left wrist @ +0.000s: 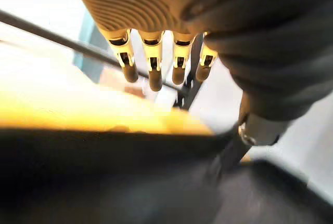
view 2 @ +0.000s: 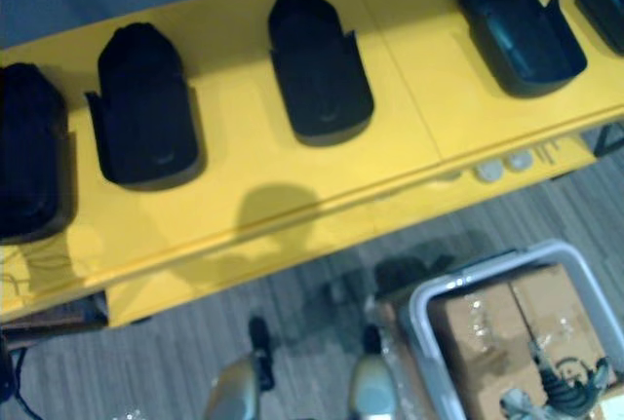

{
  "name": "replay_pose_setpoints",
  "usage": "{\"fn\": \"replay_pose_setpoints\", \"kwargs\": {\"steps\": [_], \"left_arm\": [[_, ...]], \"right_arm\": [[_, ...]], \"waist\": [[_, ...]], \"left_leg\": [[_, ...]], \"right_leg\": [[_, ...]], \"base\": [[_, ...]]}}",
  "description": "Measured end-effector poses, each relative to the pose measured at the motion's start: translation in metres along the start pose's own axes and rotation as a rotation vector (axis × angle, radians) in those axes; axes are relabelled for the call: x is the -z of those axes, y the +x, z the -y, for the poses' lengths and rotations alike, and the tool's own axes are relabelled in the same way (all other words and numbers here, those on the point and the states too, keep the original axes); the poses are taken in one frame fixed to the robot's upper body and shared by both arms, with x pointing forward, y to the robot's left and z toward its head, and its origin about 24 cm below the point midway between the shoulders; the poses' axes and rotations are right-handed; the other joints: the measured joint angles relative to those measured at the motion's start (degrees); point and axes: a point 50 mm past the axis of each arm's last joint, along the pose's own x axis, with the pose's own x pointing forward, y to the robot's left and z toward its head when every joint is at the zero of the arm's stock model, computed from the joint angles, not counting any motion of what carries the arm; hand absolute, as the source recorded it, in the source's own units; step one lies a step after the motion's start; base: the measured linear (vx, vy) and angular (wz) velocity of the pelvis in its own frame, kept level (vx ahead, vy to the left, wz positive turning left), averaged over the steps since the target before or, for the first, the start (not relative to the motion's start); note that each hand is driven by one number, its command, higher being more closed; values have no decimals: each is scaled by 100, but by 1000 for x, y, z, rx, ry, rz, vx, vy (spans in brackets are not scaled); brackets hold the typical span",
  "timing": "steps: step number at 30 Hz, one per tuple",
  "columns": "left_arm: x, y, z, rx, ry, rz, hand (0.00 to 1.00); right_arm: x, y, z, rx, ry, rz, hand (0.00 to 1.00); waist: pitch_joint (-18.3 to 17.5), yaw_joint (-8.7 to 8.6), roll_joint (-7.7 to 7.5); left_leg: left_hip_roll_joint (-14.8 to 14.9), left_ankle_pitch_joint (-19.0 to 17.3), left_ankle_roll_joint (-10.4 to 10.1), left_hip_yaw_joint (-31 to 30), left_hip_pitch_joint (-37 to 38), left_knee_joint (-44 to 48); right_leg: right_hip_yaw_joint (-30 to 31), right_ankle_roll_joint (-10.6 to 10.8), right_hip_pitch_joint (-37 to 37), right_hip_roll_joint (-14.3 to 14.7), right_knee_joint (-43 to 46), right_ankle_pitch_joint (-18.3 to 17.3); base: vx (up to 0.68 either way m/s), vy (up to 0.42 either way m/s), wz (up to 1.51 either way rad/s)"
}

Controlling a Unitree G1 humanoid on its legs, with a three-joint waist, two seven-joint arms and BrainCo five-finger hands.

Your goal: Walk over and take plastic housings, then place them on the shelf

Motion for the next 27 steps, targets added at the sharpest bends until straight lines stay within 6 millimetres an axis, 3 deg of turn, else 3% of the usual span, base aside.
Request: {"fn": "replay_pose_setpoints", "kwargs": {"steps": [4, 7, 8, 12, 14, 17, 19, 22, 24, 27], "left_arm": [[-18, 7, -33, -219, -159, 13, 0], [-52, 6, -69, -413, -304, 180, 0], [-57, 4, -73, -435, -327, 215, 0], [-105, -27, -88, -451, -563, 567, 0], [-122, -56, -84, -301, -702, 786, 0], [-113, -80, -52, -48, -793, 845, 0], [-84, -94, -14, 189, -829, 769, 0], [-47, -105, 23, 397, -830, 639, 0], [-30, -109, 34, 462, -806, 589, 0], [-22, -108, 40, 525, -809, 558, 0]], "right_arm": [[11, -6, -2, -15, -23, -42, 0], [24, -16, -6, -31, -40, -95, 0], [26, -16, -6, -30, -44, -101, 0], [30, -18, -5, -36, -60, -113, 0], [30, -19, -7, -61, -68, -110, 0], [32, -22, -10, -84, -67, -117, 0], [34, -27, -14, -103, -50, -128, 0], [38, -32, -16, -114, -46, -142, 0], [40, -35, -18, -121, -51, -147, 0], [41, -38, -20, -128, -58, -153, 0]], "waist": [[-1, -43, -3], [-2, -64, 16], [-14, -68, 34], [-175, -76, 137], [-318, -133, 142], [-492, -221, 138], [-676, -223, 154], [-695, -209, 120], [-731, -193, 81], [-786, -174, 48]], "left_leg": [[-13, 54, -40, -43, 24, -20], [-24, 298, -111, -121, 222, -352], [-23, 346, -120, -133, 262, -434], [-30, 650, -154, -146, 545, -970], [-49, 750, -158, -150, 658, -1173], [-65, 786, -162, -189, 840, -1296], [-61, 784, -163, -222, 820, -1297], [-55, 796, -178, -290, 878, -1303], [-54, 796, -179, -295, 907, -1306], [-55, 810, -184, -296, 906, -1335]], "right_leg": [[-23, 64, 127, -14, -125, -141], [-146, 187, 255, 4, -160, -293], [-168, 186, 277, 13, -177, -301], [-234, 174, 375, 60, -228, -309], [-264, 175, 405, 58, -238, -309], [-323, 175, 591, 49, -303, -309], [-345, 180, 610, 55, -361, -312], [-425, 177, 733, 63, -392, -314], [-436, 177, 772, 65, -412, -313], [-429, 192, 771, 64, -415, -300]], "base": [[-51, -20, 4], [-29, -72, 13], [-21, -93, 15], [-2, -32, 5], [21, -16, 5], [34, -9, 6], [14, -17, 5], [-30, -17, 11], [-44, -9, 2], [-42, -3, 0]]}}
